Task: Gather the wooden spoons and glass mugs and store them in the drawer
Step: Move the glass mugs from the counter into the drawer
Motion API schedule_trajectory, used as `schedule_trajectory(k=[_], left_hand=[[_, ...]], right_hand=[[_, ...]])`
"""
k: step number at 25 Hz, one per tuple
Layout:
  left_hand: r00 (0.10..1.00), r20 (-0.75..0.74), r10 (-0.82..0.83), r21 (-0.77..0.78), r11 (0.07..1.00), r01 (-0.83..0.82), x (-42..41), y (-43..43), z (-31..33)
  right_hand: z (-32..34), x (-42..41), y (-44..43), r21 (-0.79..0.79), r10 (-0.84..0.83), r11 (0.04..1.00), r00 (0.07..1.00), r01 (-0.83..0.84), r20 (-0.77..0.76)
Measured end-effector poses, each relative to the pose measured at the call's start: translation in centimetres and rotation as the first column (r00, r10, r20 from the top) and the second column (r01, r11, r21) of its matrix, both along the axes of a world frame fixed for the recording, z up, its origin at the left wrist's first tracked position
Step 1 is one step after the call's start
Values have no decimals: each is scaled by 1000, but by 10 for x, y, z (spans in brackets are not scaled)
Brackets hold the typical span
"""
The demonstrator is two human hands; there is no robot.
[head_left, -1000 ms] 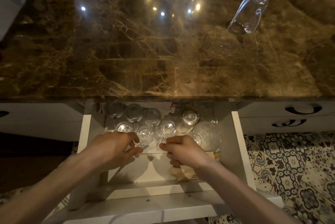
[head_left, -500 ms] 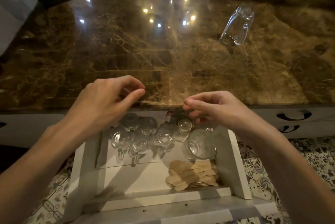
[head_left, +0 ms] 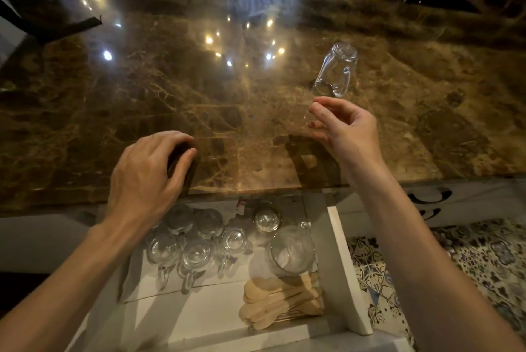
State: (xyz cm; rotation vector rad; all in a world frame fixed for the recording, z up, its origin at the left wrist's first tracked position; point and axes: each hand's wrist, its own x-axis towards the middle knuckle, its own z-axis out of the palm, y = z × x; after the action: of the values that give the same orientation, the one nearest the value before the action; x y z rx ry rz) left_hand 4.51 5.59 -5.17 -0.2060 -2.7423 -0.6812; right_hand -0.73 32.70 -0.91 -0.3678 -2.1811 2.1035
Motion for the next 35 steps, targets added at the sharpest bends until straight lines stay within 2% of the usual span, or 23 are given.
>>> schedule_trajectory(k=[5, 8, 10, 17, 22, 26, 30, 35], left_hand=[[999, 40, 25, -70, 997, -22, -11, 7, -1], [998, 53, 16, -91, 996, -11, -13, 12, -1], [998, 59, 20, -89, 996, -15, -13, 13, -1], [998, 52, 31, -72, 997, -27, -12, 9, -2], [999, 43, 29, -62, 998, -26, -14, 9, -1], [999, 37, 29, -67, 997, -26, -16, 8, -2], [1000, 26, 18, -52, 999, -17, -20, 13, -1], [1000, -3, 11, -58, 998, -11, -31, 9, 1]], right_hand=[[4, -29, 16, 107, -173, 976, 976, 188, -133], [4, -52, 30, 170, -371, 899, 908, 404, -196], [5, -66, 39, 248, -434, 847, 881, 471, -190], [-1, -86, 45, 468, -370, 805, 925, 366, -86], [3, -94, 55, 506, -320, 811, 947, 294, -36], [4, -96, 59, 612, -282, 748, 958, 256, -56], [9, -85, 64, 624, -259, 737, 961, 259, -94], [26, -54, 39, 531, -95, 831, 982, 168, -162]])
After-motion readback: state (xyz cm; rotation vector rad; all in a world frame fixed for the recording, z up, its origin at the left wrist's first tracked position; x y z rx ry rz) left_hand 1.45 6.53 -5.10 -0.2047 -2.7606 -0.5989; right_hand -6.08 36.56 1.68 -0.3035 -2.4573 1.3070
